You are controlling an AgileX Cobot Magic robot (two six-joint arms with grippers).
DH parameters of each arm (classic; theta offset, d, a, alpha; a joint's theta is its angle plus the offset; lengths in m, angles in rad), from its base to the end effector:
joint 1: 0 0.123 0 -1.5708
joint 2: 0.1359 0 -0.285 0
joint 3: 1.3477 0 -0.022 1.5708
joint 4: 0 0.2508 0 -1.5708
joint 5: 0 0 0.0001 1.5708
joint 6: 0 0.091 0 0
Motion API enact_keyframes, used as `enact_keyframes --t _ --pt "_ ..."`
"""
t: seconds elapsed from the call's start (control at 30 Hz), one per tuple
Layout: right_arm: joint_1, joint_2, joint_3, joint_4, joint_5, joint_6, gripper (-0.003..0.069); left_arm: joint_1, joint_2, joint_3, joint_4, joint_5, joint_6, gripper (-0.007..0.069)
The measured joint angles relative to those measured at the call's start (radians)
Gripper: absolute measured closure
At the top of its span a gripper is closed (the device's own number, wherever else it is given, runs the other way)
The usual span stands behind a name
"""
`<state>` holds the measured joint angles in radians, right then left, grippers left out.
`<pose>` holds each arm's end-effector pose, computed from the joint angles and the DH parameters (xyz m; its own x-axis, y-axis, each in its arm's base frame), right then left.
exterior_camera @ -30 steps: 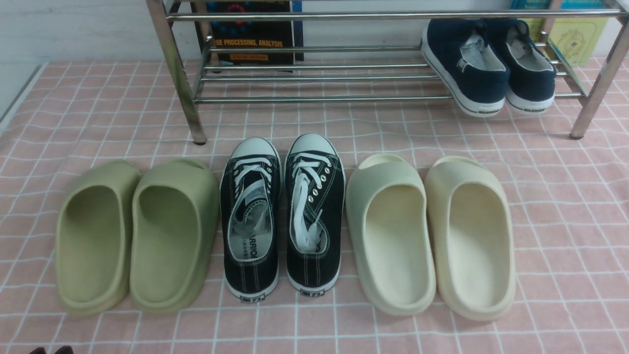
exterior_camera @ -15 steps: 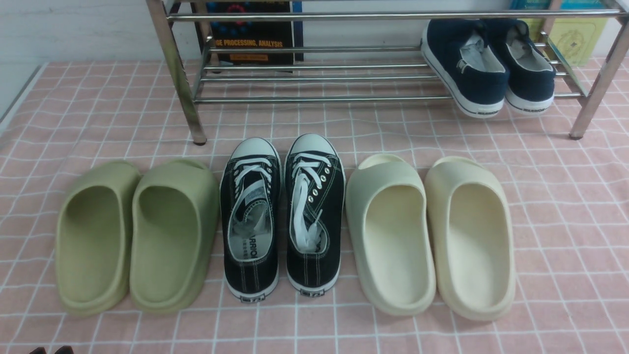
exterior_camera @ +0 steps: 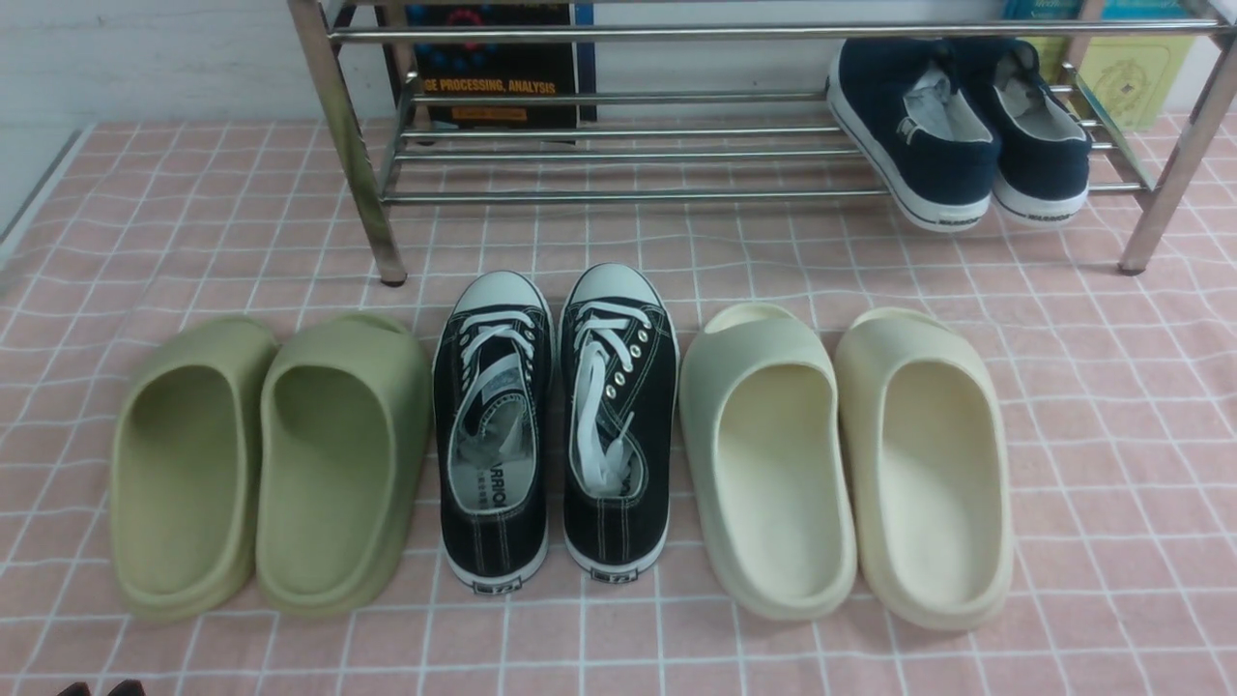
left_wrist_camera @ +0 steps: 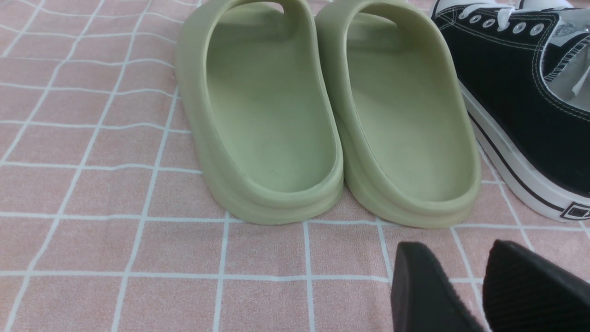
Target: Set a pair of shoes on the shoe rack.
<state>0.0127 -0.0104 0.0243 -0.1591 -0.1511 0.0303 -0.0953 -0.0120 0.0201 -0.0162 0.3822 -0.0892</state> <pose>0.0545 0.0028 0.2190 0.2234 -0.1238 -0.9668 -0.0077 0.9916 -0.1288 0.0520 -0.0055 0.1727 -0.3060 -0.0753 -0.9491 0.0694 0.9924 -0.1011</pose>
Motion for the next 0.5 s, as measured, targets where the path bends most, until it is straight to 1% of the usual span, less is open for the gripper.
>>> enact_keyframes --t 0.03,0.1,0.13,0.2,0.23,0.27,0.3,0.37,0.5 --pt "-0.011 0.000 0.000 0.010 0.056 0.044 0.0655 0.000 0.000 0.000 0.000 0.000 0.000 0.0385" --pt "-0.014 0.000 0.000 0.021 0.151 0.094 0.0667 0.000 0.000 0.000 0.000 0.000 0.000 0.0385" --pt "-0.015 0.000 0.000 0.028 0.232 0.124 0.0673 0.000 0.000 0.000 0.000 0.000 0.000 0.0385" --pt "-0.015 0.000 0.000 0.038 0.289 0.137 0.0674 0.000 -0.001 0.000 0.000 0.000 0.000 0.0385" --pt "-0.016 0.000 0.000 0.060 0.376 0.144 0.0675 0.000 -0.001 0.000 0.000 0.000 0.000 0.0385" --pt "-0.016 0.000 0.000 0.063 0.386 0.144 0.0675 0.000 -0.001 0.000 0.000 0.000 0.000 0.0385" --pt "-0.022 0.000 0.000 0.089 0.471 0.140 0.0675 0.000 -0.001 0.000 0.000 0.000 0.000 0.0385" --pt "-0.031 0.000 -0.004 0.109 0.495 0.127 0.0675 0.000 -0.001 0.000 0.000 0.000 0.000 0.0385" --pt "-0.059 0.000 -0.007 0.176 0.513 0.051 0.0675 0.000 -0.001 0.000 0.000 0.000 0.000 0.0385"
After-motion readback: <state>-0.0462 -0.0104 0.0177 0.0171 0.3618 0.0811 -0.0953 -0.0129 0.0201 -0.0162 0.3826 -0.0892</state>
